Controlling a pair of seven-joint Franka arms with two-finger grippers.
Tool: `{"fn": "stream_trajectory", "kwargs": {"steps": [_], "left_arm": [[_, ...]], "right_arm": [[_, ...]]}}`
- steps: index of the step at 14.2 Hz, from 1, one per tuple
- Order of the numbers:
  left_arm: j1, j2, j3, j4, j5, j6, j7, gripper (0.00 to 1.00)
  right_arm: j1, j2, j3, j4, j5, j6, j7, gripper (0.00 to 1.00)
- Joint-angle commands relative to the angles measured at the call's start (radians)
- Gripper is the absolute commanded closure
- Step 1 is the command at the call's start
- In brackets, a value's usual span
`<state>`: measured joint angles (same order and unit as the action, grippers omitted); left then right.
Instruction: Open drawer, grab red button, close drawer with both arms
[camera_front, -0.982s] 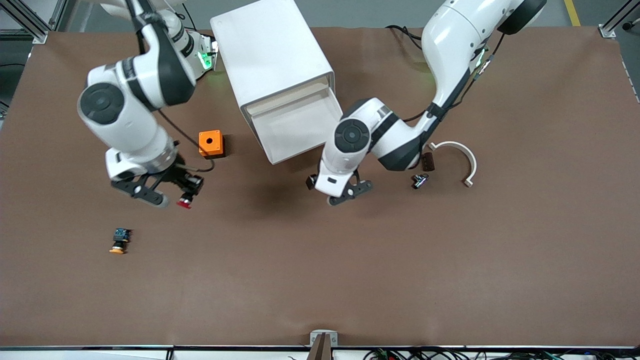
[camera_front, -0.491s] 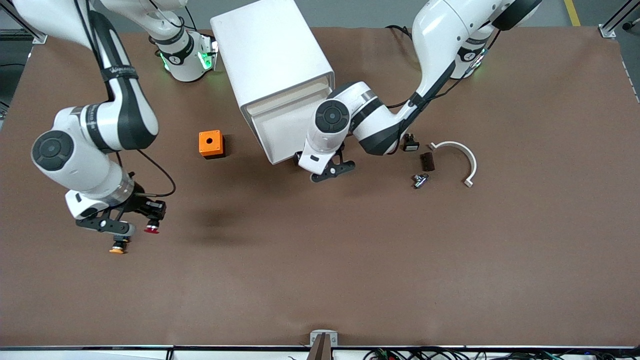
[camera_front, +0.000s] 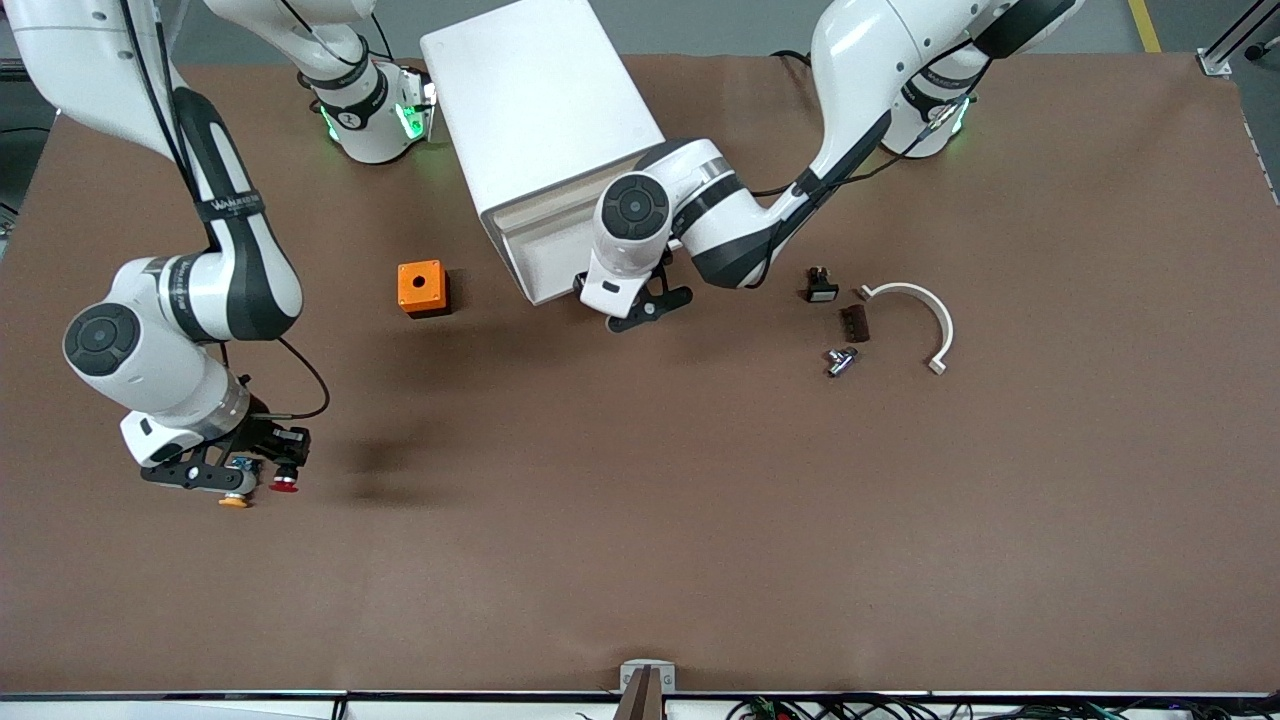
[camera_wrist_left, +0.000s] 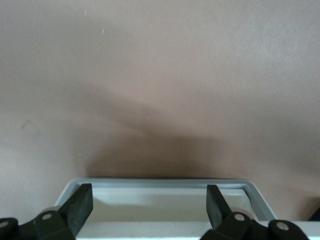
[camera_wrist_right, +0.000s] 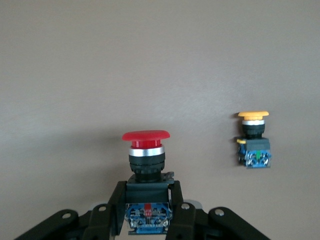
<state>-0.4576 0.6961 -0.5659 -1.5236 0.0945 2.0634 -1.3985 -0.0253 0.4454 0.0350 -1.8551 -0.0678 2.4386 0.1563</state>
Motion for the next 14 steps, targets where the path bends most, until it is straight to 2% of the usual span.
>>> {"fn": "stream_trajectory", "kwargs": {"steps": [1, 5, 9, 14], "left_arm": [[-0.015, -0.023, -0.019, -0.024, 0.011, -0.011, -0.077, 0.00], [-0.049, -0.012, -0.022, -0.029, -0.002, -0.011, -0.122, 0.00], [-0.056, -0.001, -0.040, -0.030, -0.068, -0.011, -0.120, 0.00], [-0.056, 0.013, -0.042, -0.030, -0.104, -0.008, -0.106, 0.00]], "right_arm": [[-0.051, 0.028, 0.019, -0.058, -0.018, 0.115, -0.044, 1.00], [-0.074, 0.072, 0.019, -0.072, -0.018, 0.168, -0.049, 1.00], [-0.100, 0.108, 0.019, -0.072, -0.018, 0.218, -0.090, 1.00], [-0.104, 0.138, 0.019, -0.049, -0.017, 0.223, -0.086, 1.00]]}}
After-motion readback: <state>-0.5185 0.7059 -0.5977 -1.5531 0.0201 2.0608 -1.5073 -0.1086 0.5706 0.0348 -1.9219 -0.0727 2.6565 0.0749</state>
